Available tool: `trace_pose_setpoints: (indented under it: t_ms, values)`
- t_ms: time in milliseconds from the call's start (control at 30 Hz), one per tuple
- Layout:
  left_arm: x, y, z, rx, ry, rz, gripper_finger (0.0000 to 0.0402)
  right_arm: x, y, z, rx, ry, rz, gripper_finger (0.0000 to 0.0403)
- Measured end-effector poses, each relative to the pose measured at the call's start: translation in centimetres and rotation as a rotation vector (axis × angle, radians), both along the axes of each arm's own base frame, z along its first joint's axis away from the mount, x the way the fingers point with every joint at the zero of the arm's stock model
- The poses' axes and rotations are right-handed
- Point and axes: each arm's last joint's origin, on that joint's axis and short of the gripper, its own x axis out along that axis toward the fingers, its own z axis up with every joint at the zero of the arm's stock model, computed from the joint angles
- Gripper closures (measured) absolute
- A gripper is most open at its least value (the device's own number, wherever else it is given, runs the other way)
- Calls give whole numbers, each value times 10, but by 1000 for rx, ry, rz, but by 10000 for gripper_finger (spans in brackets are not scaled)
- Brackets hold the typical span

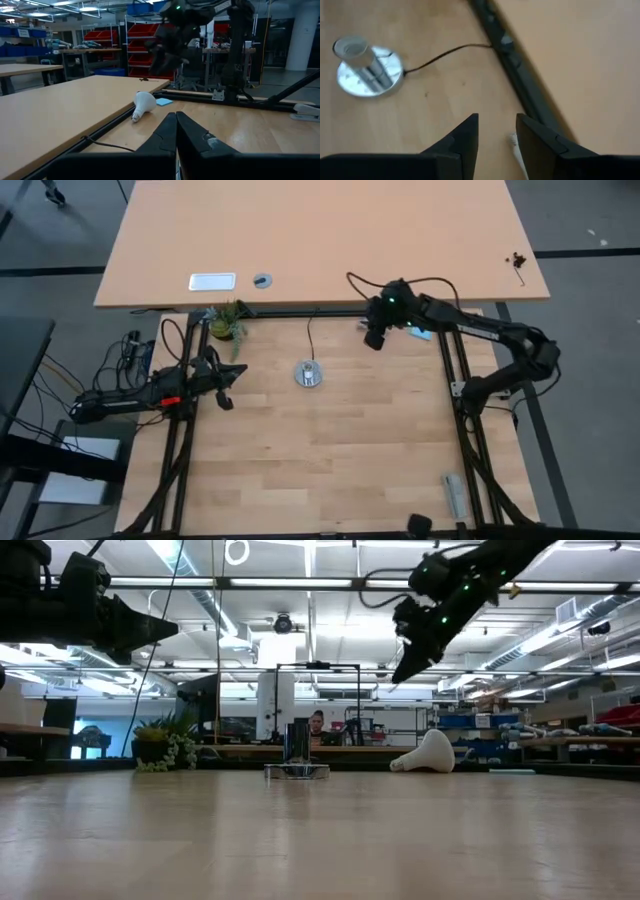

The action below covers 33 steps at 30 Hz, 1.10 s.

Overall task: Screw lightbulb
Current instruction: Insert the white lightbulb into the desk lamp

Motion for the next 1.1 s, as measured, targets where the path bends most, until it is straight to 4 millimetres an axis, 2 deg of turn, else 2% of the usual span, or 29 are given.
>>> trace_pose_setpoints:
  t_ms: [200,433,800,1100]
  values:
    - [0,0,0,0,0,0,394,16,-18,-32,33,169,23,208]
    - [0,0,0,0,0,0,394,20,-41,-62,-47,427,57,163]
    - [0,0,0,0,0,0,394,31,-75,-89,-51,642,114,161]
    - [0,0,0,0,0,0,394,35,-84,-116,-67,780,136,165]
